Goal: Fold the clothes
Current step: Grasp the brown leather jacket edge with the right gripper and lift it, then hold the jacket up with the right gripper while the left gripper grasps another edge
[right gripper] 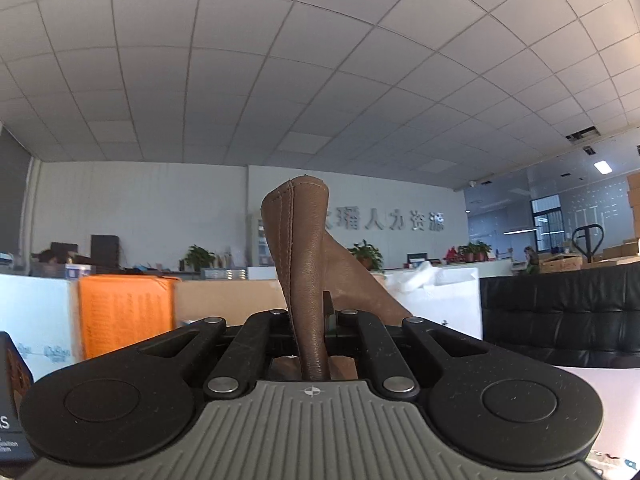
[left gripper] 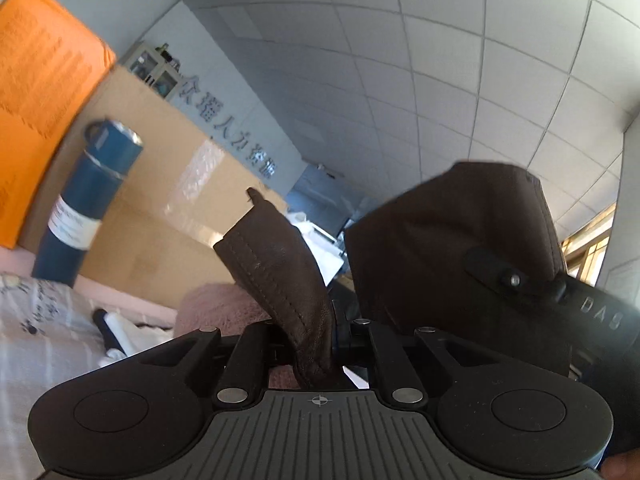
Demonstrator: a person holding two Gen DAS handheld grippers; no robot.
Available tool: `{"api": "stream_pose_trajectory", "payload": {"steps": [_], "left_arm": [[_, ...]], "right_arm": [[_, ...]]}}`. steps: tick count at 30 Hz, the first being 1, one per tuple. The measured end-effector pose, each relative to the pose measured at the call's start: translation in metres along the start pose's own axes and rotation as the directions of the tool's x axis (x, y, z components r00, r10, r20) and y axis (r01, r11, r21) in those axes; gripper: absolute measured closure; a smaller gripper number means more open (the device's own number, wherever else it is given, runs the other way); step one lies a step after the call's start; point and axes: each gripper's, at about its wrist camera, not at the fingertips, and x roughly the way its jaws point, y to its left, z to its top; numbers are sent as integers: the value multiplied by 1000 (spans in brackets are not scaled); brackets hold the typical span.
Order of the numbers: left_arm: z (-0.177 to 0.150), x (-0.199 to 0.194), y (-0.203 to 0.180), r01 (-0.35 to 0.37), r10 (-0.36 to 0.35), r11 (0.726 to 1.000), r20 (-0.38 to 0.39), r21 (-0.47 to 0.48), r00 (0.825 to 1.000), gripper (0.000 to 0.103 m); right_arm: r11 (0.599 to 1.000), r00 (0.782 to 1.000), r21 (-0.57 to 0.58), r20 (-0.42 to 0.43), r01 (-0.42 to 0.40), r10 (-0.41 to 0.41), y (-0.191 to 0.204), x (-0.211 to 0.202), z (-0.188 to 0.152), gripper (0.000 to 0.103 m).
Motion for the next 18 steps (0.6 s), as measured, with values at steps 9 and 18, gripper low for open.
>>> {"api": "stream_pose_trajectory", "payload": {"steps": [9, 18], "left_arm": [[21, -25, 28, -40, 40, 999, -55, -3, 998, 92], [3, -53, 66, -161, 106, 972, -293, -172, 950, 24]], "right_arm": [[1000, 995, -13, 99, 15, -13, 54, -20, 28, 99], [998, 989, -61, 145, -6, 15, 76, -36, 45, 99]]}}
